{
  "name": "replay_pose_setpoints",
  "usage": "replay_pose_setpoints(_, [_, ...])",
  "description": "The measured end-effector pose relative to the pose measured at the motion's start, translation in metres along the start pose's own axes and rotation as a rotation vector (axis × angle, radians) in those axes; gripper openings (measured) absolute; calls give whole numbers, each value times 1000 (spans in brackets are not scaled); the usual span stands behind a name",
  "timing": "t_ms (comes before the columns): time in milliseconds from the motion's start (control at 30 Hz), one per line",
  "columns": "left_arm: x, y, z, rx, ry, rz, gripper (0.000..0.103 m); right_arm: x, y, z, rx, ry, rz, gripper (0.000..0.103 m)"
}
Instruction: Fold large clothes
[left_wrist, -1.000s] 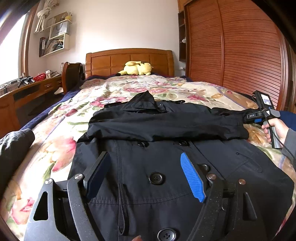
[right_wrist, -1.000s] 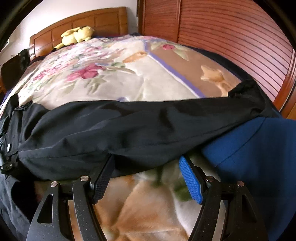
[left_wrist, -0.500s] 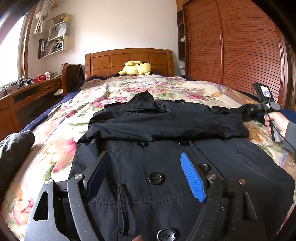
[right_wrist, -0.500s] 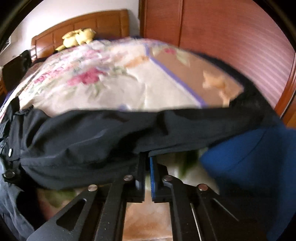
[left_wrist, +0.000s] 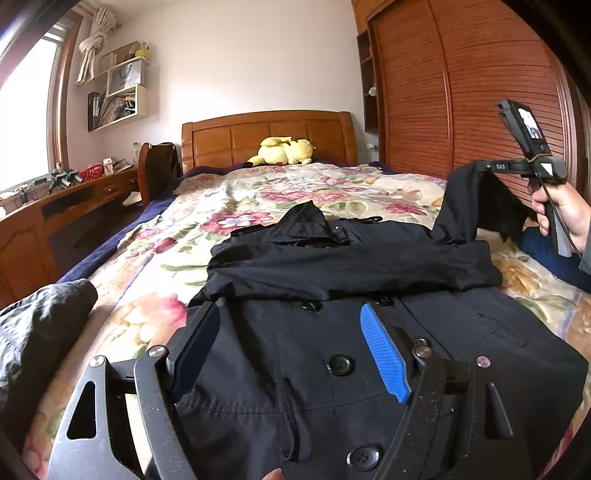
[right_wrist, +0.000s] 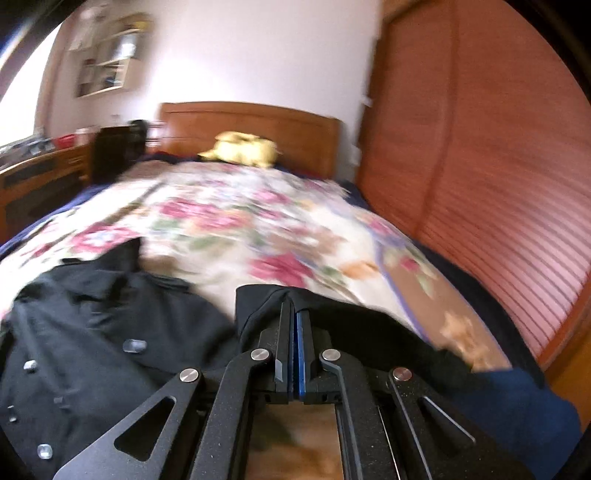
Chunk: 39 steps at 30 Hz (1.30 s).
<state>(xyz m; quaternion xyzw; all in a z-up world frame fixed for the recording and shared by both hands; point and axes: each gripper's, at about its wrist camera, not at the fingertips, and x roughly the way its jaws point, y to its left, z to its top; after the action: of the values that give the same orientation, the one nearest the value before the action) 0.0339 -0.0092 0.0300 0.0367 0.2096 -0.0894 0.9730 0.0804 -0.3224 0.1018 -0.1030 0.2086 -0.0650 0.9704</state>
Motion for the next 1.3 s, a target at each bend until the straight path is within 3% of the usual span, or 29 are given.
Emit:
replay_pose_setpoints(167, [-5, 18, 3, -24, 3, 5, 79, -30, 86, -11, -110, 16, 171, 1])
replay_pose_setpoints(267, [-10, 28, 5, -46, -13, 12, 79, -39, 119, -29, -142, 58, 232, 1])
replay_pose_setpoints(400, [-13, 40, 8, -63, -23, 24, 79, -42, 137, -44, -129, 127, 298, 1])
replay_pose_setpoints(533, [-8, 48, 7, -76, -14, 27, 79, -36, 143, -55, -147, 202, 300, 2])
replay_pose_setpoints(600, [-4, 50, 4, -79, 0, 26, 79, -31, 146, -55, -145, 249, 323, 8])
replay_pose_setpoints(700, [0, 52, -2, -77, 22, 26, 79, -31, 143, -46, -150, 244, 310, 13])
replay_pose_setpoints(833, [4, 54, -8, -77, 48, 22, 79, -45, 144, -56, -141, 252, 353, 40])
replay_pose_setpoints(867, [4, 54, -8, -78, 50, 21, 79, -48, 140, -59, -142, 248, 352, 45])
replay_pose_setpoints(1033, [2, 53, -8, -78, 42, 16, 79, -66, 116, -58, -146, 187, 298, 48])
replay_pose_setpoints(1300, [2, 48, -7, -67, 43, 6, 79, -18, 62, -45, -68, 208, 122, 54])
